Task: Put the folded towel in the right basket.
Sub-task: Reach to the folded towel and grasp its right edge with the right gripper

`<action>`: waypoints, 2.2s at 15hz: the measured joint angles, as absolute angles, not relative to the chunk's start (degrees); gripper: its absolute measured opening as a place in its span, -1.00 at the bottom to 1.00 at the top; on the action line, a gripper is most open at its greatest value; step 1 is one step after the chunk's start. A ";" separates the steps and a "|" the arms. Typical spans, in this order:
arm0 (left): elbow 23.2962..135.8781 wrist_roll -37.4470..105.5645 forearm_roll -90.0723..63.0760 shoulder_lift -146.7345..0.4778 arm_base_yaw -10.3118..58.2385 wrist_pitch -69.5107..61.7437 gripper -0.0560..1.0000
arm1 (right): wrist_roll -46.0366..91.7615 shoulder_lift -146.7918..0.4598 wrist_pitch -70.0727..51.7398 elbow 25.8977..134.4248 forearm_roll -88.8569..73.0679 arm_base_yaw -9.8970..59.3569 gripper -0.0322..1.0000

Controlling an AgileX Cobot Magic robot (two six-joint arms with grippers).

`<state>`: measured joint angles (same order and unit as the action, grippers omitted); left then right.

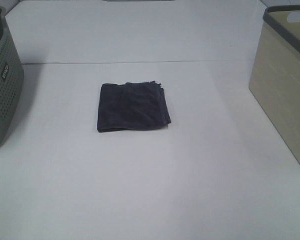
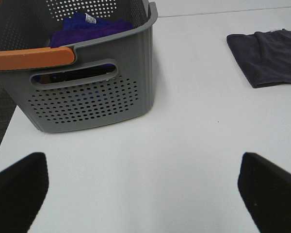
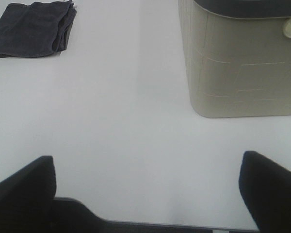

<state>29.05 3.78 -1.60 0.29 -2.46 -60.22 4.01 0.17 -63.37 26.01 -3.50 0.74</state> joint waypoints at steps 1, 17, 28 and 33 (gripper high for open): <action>29.05 3.78 -1.60 0.29 -2.46 -60.22 0.98 | 4.41 0.17 -63.77 26.18 -3.44 0.74 0.96; 29.05 3.78 -1.55 0.29 -2.46 -60.22 0.98 | 7.85 -98.49 -63.77 88.46 -28.88 12.26 0.96; 29.05 3.78 -1.55 0.29 -2.46 -60.22 0.98 | 13.01 -141.46 -56.55 113.85 -36.96 13.41 0.96; 29.05 3.78 -1.55 0.29 -2.46 -60.22 0.98 | 12.26 -144.44 -51.85 114.53 -38.33 13.98 0.92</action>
